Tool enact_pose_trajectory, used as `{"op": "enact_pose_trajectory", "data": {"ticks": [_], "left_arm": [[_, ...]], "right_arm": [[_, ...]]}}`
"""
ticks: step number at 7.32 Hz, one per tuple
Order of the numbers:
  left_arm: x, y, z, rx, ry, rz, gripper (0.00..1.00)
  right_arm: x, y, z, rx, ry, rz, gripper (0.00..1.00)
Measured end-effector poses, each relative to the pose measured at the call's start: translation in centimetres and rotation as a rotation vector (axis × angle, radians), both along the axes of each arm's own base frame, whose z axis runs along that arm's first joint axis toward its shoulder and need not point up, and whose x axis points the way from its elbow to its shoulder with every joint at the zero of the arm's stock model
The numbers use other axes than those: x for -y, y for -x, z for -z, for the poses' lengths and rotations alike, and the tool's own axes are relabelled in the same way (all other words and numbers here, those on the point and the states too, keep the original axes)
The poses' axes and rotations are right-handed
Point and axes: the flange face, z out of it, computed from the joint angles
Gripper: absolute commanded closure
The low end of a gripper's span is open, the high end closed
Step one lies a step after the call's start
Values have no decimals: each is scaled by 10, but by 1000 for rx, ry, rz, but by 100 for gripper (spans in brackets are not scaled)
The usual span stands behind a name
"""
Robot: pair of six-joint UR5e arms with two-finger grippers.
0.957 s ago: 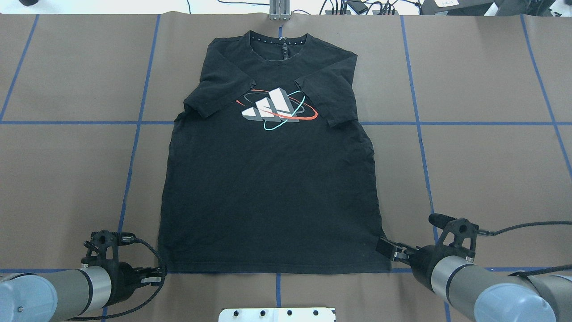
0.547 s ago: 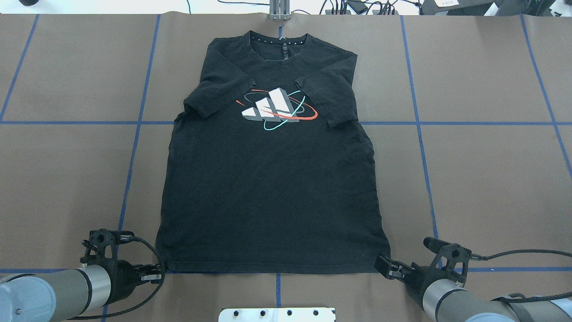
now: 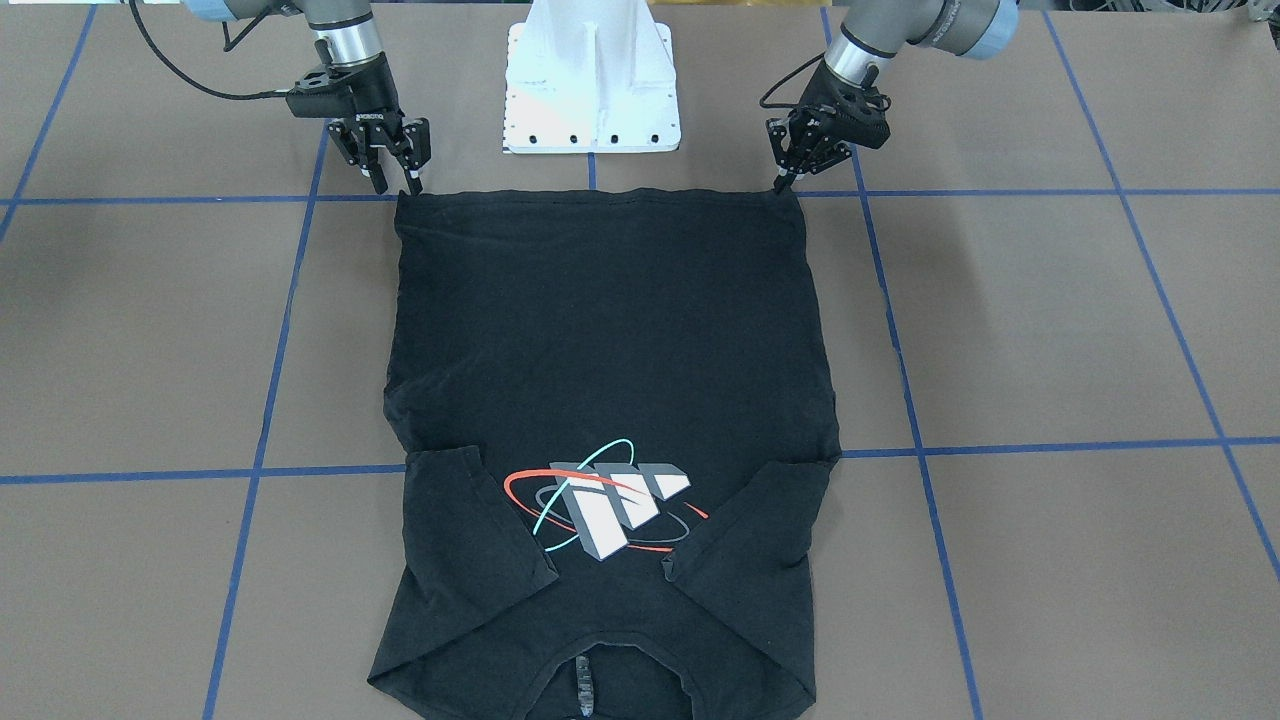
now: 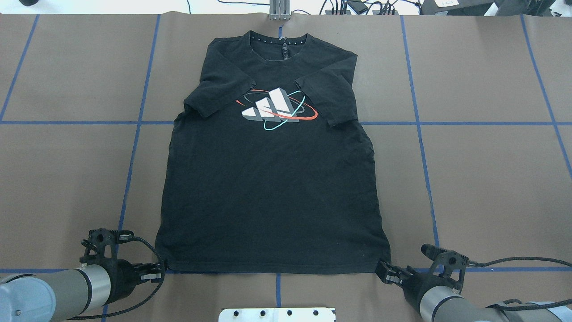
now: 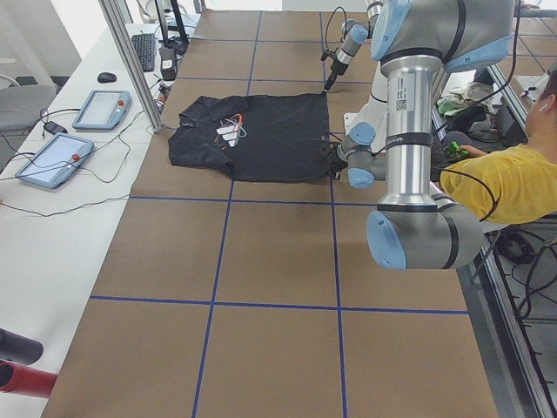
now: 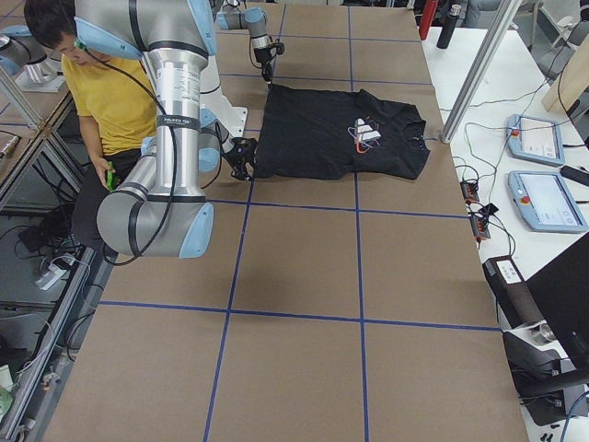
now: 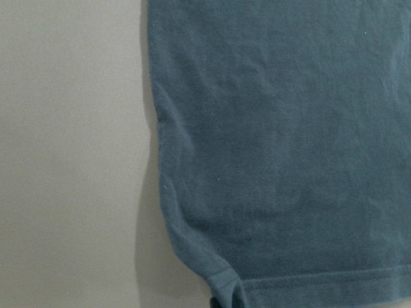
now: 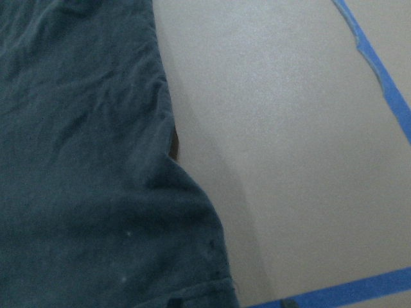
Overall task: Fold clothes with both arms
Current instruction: 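Grasp the hem corners with both grippers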
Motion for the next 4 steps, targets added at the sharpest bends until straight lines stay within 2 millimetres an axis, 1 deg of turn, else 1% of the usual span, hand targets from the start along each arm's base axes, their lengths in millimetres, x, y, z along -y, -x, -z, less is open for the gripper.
{"op": "enact_pose_trajectory", "data": {"ticks": [1, 2, 3, 4], "left_arm": [[0, 0, 1, -1, 0, 1, 100], [0, 1, 1, -2, 0, 1, 100], [0, 1, 0, -1, 0, 1, 100], [0, 2, 0, 0, 0, 1, 100]], "right_arm": [[-3, 1, -1, -1, -3, 4, 61], [-6, 3, -1, -3, -5, 8, 63], [-7, 4, -2, -3, -5, 12, 68], [-9, 5, -2, -4, -5, 16, 77]]}}
